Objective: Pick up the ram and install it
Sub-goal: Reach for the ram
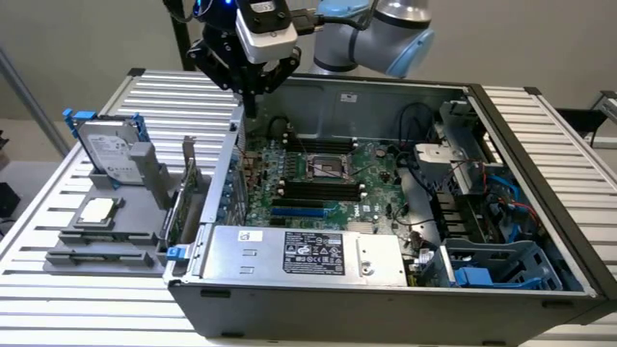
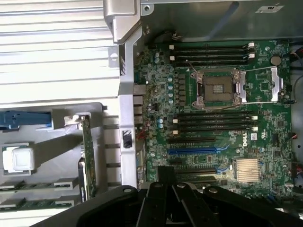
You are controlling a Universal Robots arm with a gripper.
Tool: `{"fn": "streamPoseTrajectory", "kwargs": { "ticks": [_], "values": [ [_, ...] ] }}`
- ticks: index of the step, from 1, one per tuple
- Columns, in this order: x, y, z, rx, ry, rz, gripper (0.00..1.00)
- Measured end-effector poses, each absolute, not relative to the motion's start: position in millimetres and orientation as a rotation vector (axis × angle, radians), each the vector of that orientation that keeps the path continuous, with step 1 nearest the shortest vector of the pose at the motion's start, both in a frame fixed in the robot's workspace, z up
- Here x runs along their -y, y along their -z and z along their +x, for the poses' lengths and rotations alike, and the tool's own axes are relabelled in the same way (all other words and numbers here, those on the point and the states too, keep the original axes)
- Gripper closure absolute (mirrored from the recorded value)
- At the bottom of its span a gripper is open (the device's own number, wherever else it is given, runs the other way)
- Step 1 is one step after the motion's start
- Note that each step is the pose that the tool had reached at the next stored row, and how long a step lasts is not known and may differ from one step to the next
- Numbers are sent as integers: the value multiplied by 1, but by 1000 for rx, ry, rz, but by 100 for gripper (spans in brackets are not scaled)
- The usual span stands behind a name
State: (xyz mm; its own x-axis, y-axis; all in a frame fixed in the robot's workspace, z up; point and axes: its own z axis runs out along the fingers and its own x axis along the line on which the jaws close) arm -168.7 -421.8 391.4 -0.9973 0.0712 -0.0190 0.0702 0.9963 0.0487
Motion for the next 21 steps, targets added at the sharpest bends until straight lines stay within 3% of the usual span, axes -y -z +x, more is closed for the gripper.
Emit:
{"fn": "streamPoseTrajectory", "kwargs": {
  "ticks": [21],
  "values": [
    [447, -383, -260, -3118, -75, 110, 89]
  ]
}}
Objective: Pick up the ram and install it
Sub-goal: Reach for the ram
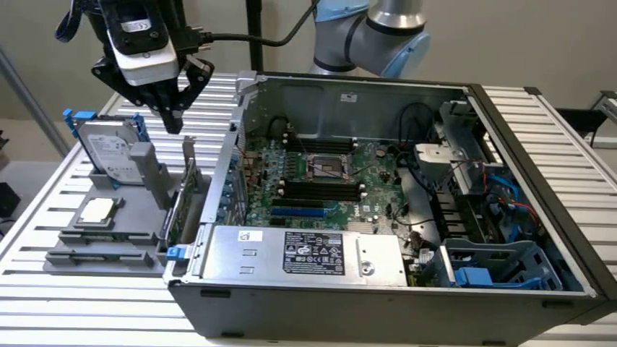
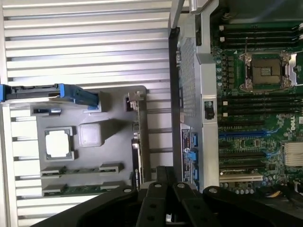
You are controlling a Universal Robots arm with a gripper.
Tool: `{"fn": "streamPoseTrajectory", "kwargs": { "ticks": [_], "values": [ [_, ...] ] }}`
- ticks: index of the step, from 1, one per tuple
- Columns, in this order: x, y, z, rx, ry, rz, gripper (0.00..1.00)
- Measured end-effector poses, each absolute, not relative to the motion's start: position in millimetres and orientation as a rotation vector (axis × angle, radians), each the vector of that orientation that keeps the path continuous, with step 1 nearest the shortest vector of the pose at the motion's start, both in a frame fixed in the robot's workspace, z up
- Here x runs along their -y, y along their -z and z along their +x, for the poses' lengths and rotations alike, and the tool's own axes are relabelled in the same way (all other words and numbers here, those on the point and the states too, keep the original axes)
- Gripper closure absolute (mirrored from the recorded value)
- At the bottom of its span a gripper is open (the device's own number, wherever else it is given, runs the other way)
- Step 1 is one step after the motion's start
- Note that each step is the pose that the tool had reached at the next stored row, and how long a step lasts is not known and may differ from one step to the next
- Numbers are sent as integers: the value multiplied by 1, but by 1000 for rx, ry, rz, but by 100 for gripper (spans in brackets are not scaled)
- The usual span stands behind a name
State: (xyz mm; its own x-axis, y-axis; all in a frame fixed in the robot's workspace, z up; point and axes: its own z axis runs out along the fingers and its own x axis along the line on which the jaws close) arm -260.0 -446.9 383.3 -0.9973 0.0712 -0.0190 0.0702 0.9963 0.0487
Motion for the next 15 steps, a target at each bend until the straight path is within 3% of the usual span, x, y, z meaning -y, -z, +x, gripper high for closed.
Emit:
{"fn": "streamPoseTrajectory", "kwargs": {
  "ticks": [15],
  "values": [
    [461, -377, -326, -3118, -75, 110, 89]
  ]
}}
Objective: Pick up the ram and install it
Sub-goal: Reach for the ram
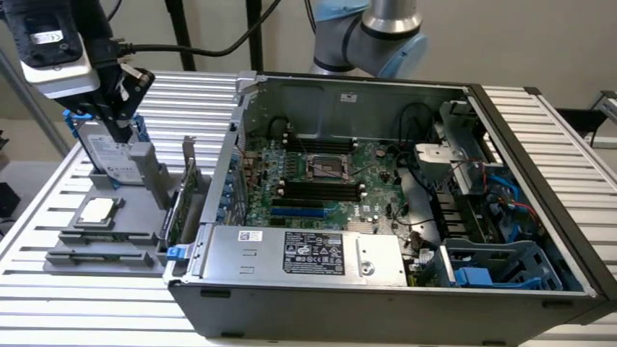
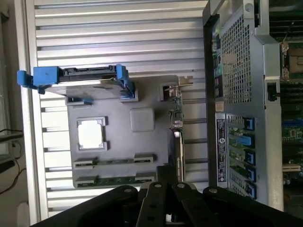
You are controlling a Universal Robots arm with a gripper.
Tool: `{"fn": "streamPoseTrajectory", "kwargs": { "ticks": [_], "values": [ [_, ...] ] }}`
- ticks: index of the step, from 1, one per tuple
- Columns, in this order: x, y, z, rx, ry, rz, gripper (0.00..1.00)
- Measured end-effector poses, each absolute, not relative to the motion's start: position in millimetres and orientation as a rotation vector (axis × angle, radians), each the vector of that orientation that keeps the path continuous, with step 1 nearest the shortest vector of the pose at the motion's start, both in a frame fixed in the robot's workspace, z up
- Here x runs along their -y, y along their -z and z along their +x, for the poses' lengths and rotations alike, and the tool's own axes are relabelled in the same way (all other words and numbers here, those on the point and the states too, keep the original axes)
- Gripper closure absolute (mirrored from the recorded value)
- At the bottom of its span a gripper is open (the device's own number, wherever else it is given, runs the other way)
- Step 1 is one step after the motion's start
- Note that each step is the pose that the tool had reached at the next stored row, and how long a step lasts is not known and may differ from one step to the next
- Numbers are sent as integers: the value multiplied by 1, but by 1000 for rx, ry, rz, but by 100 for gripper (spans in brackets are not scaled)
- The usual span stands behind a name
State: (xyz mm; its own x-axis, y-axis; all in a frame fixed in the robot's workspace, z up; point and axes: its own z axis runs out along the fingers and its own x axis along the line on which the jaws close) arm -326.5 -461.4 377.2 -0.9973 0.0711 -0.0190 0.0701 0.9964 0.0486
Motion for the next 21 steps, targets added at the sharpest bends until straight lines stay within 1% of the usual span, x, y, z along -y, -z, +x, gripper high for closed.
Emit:
{"fn": "streamPoseTrajectory", "kwargs": {
  "ticks": [9, 21],
  "values": [
    [470, -373, -362, -3118, -75, 110, 89],
    [493, -368, -369, -3138, -73, 111, 89]
  ]
}}
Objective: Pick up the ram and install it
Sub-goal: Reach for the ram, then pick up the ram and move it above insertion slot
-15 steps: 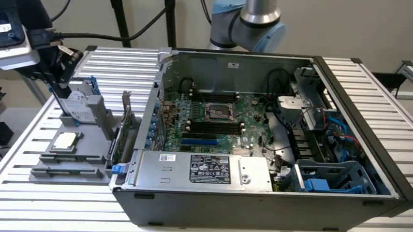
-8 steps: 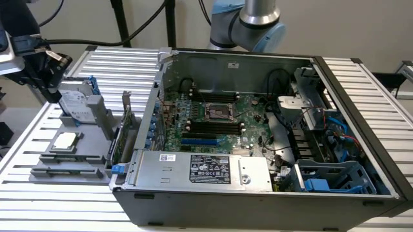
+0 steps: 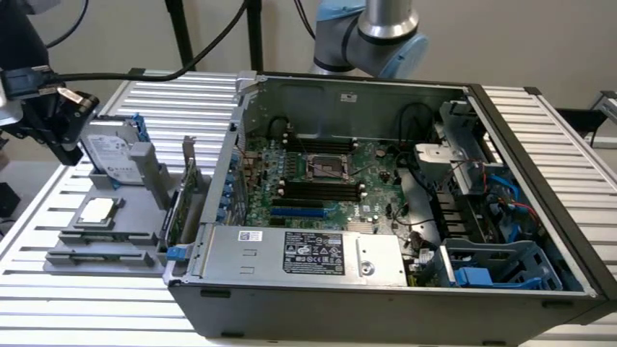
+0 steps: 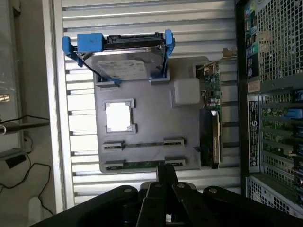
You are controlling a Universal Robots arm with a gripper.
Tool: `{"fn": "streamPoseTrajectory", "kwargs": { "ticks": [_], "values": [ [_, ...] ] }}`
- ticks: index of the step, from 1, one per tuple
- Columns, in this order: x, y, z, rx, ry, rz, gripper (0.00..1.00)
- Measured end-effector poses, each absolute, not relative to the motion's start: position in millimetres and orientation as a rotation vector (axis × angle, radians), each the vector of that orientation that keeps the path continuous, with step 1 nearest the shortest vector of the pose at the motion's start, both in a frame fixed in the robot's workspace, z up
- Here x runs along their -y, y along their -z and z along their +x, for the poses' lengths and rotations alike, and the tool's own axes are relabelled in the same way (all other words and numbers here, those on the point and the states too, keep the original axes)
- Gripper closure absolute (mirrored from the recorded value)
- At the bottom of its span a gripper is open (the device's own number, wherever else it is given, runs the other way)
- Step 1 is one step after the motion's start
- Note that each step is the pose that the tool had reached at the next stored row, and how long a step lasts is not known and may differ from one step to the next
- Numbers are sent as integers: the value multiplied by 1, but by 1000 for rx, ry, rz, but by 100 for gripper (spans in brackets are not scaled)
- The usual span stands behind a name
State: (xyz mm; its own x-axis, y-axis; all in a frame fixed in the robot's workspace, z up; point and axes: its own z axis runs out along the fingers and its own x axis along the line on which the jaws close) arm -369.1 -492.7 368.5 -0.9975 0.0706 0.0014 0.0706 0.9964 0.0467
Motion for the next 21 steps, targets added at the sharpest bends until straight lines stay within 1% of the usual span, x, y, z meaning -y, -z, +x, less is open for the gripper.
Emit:
{"fn": "streamPoseTrajectory", "kwargs": {
  "ticks": [8, 21],
  "values": [
    [505, -368, -373, -3142, -70, 110, 89],
    [506, -368, -374, -3142, -70, 109, 89]
  ]
}}
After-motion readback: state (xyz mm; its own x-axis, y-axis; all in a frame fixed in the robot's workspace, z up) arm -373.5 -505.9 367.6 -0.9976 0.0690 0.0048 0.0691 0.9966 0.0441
